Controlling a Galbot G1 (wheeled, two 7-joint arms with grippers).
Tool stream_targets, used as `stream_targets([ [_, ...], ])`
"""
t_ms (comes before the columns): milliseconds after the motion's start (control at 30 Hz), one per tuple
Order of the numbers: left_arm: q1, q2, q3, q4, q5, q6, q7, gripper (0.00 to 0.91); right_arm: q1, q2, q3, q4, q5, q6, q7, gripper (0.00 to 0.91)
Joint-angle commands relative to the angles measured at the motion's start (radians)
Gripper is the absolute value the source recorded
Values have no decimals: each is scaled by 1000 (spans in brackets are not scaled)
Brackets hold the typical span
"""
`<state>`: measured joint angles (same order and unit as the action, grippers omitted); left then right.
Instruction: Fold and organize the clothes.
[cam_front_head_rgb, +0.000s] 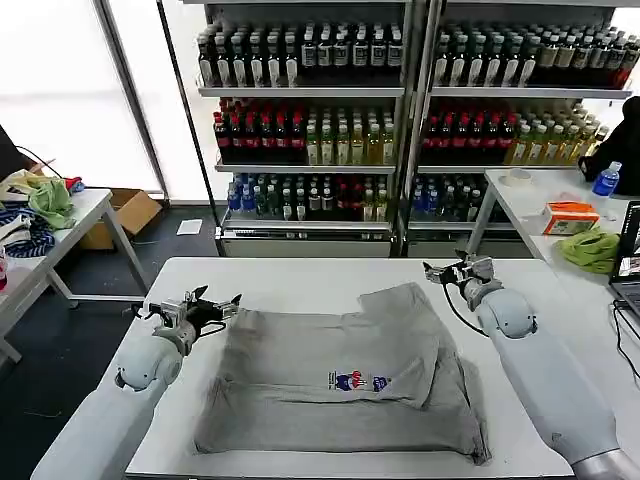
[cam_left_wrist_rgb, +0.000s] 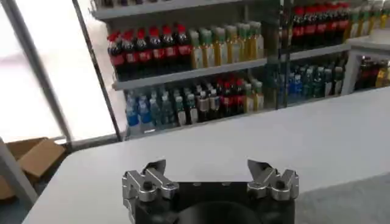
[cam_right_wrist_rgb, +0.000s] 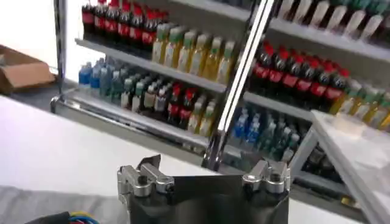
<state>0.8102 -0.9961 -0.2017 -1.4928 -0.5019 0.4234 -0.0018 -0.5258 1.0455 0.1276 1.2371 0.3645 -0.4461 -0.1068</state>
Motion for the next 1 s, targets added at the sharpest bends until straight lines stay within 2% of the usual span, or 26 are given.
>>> stream_targets([
  [33, -9, -1, -2, 39, 25, 14, -4, 907, 39, 71, -9, -95, 2, 2, -24, 907],
  [133, 18, 12, -12, 6, 43, 17, 1, 907, 1, 88, 15, -56, 15, -2, -7, 907],
  [400, 74, 6, -13, -78, 37, 18, 23, 907, -75, 110, 39, 3, 22, -14, -14, 907],
  [1000, 84, -1, -16, -63, 35, 16, 32, 907, -143, 165, 66, 0, -6, -13, 2, 907],
])
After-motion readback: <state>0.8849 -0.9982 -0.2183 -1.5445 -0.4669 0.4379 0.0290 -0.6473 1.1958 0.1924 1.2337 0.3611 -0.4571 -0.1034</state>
